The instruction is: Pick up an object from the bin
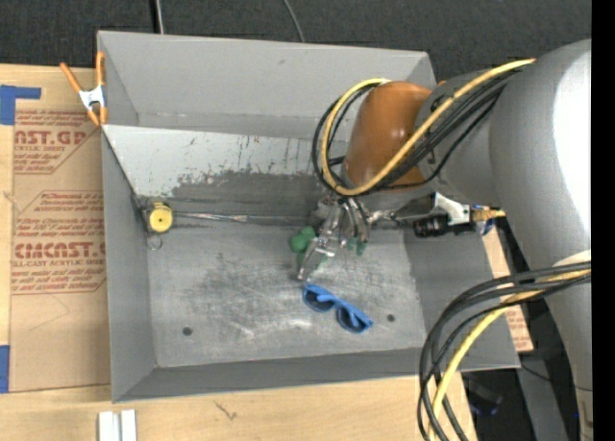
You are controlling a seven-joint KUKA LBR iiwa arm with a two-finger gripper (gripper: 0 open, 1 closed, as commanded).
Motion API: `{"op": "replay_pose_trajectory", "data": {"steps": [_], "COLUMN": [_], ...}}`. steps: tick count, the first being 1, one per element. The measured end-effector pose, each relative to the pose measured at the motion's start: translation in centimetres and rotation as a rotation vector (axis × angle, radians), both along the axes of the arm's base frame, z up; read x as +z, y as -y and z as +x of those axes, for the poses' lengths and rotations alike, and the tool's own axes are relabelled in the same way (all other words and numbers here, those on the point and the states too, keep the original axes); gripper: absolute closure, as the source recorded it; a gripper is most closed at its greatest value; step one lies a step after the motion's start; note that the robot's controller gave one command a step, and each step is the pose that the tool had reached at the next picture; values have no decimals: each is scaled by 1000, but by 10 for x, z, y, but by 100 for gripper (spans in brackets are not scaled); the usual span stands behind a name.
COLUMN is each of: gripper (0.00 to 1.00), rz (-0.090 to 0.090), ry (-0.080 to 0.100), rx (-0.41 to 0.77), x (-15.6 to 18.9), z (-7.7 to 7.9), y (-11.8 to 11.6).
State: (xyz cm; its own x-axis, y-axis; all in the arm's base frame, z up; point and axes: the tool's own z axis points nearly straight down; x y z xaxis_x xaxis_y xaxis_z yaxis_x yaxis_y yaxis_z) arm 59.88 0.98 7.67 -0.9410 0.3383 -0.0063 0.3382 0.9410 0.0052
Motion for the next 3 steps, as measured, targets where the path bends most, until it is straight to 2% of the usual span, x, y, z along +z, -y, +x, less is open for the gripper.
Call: {"op": "replay_pose_trajectory", "data": {"steps": [1, 2, 3], "gripper": [100, 100, 100], "rz": [-1, -2, -1], "ry": [13, -2, -5], "rx": [-3, -1, 0], "x": [3, 43, 48], "z": [3, 5, 5], "y": [1, 0, 0]}}
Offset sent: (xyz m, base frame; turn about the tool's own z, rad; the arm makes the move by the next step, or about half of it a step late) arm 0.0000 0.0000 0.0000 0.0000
